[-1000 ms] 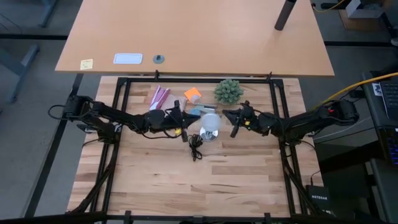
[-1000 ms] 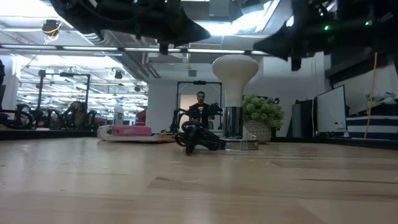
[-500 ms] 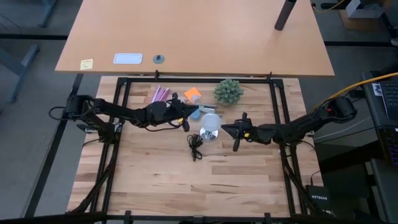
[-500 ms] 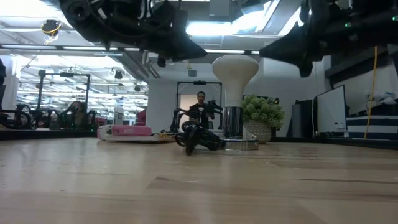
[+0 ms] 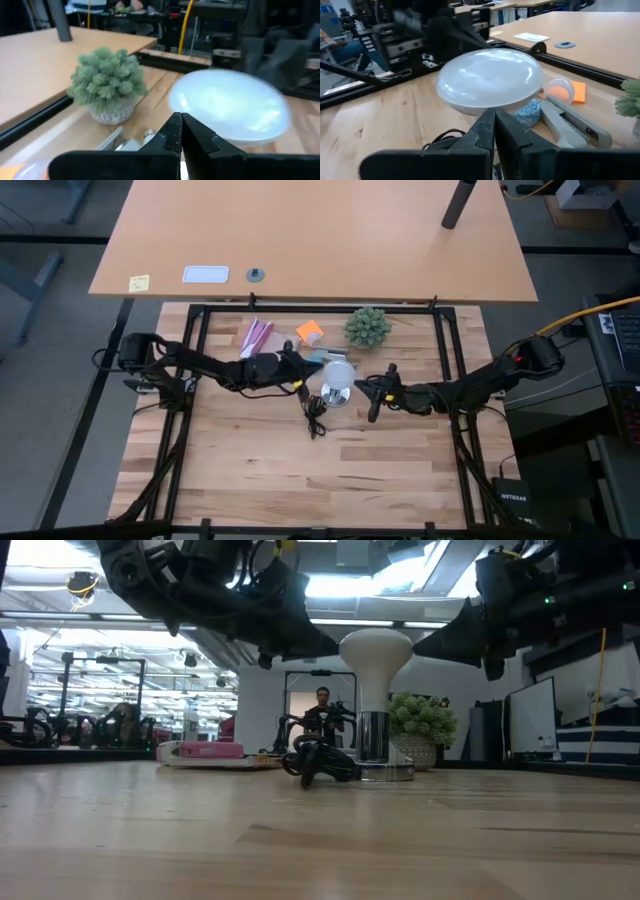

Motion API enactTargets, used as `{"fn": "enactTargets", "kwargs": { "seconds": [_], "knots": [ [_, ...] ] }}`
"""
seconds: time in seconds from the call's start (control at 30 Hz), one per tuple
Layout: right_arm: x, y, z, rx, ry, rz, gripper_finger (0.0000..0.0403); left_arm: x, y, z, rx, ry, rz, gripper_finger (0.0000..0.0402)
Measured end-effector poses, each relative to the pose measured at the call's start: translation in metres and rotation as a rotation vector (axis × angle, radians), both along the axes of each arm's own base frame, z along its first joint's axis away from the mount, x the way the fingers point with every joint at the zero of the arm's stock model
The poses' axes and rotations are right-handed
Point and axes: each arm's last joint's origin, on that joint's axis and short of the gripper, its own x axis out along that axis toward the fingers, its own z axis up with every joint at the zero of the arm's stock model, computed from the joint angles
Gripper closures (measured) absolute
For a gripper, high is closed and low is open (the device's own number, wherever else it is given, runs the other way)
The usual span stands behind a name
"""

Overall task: Screw lightbulb
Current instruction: Remove the lightbulb from the silver lamp socket

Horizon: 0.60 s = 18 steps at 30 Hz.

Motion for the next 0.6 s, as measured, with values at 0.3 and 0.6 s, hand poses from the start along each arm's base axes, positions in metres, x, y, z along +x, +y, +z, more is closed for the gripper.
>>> {"fn": "enactTargets", "kwargs": {
  "seconds": [0.3, 0.6],
  "knots": [
    [-0.001, -0.002, 0.000, -0.021, 0.002, -0.085, 0.0387, 0.001, -0.017, 0.000, -0.027, -0.010, -0.040, 0.0401],
    [0.001, -0.018, 0.000, -0.021, -0.001, -0.144, 0.0387, 0.001, -0.035, -0.001, -0.063, -0.008, -0.106, 0.0401]
  ]
}}
